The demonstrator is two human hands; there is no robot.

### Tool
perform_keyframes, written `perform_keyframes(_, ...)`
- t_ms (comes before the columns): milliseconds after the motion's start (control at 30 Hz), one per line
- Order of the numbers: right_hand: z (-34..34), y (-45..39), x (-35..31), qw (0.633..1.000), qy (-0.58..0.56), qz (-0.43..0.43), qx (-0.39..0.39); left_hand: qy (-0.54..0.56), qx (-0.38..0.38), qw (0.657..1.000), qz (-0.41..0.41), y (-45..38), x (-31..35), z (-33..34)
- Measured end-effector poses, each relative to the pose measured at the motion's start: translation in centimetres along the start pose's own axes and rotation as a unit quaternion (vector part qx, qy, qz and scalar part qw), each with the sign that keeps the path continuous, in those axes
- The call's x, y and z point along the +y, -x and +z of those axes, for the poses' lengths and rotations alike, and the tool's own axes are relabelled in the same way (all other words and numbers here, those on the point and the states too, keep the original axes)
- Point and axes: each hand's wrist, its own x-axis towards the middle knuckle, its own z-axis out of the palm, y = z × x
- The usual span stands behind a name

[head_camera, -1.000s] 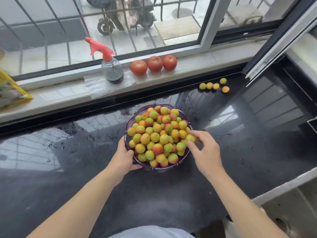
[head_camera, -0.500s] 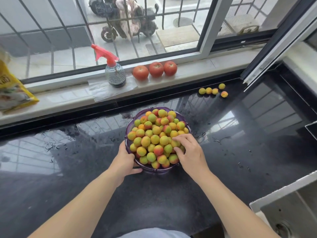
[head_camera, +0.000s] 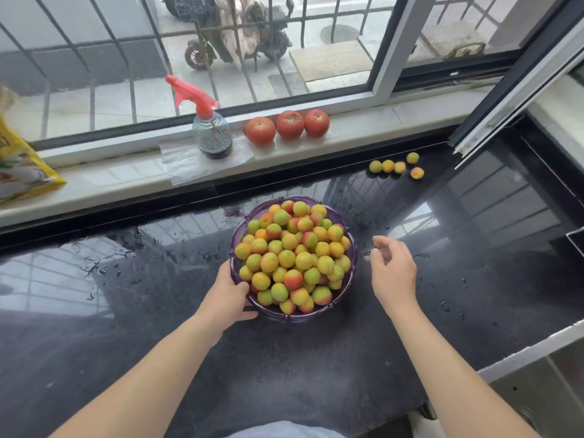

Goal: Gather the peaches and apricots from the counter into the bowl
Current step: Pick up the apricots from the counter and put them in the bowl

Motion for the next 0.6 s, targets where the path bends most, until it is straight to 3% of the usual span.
perform_keyframes(167,0.2,-5.7,1.2,0.995,0.088,0.006,-0.046,-0.017,-0.001,0.999,0.031,-0.2,-0.7,-0.2)
perform_keyframes(400,3.2,-15.5,0.0,0.967,0.222,-0.050,-0.117,-0.062,-0.032,0.997,-0.019,-1.7,-0.6,-1.2)
perform_keyframes(600,5.2,-21.9,-0.7,0.920,0.353,-0.144,-0.095,-0.080,-0.061,0.994,-0.050,-2.9,-0.2,-1.8)
